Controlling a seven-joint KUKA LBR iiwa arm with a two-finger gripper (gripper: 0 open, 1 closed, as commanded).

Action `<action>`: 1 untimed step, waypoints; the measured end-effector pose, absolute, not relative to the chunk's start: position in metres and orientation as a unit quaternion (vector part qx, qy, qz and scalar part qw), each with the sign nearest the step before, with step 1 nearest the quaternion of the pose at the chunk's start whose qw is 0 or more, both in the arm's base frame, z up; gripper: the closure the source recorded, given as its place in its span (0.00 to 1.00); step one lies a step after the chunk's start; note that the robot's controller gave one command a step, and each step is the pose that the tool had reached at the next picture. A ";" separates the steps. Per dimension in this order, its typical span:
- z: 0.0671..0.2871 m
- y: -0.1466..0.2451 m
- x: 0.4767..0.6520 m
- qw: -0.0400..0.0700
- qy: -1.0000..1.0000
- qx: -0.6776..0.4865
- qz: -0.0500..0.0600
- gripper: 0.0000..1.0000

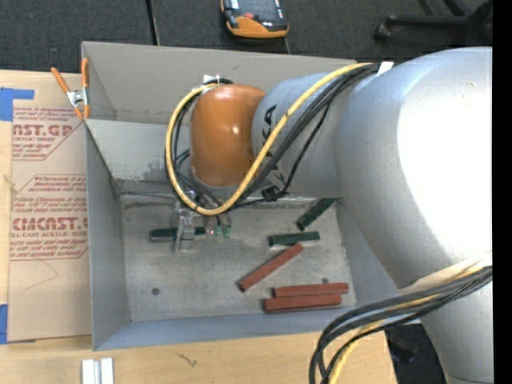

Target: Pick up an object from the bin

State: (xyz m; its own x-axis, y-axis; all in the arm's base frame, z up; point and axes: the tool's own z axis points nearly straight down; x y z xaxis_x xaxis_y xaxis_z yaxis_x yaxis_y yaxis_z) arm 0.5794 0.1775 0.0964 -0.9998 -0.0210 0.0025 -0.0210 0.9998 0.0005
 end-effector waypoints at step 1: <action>0.110 0.178 0.580 -0.002 -1.000 0.011 -0.001 1.00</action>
Offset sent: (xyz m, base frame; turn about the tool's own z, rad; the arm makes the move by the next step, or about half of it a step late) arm -0.0001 -0.0001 0.0508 0.0000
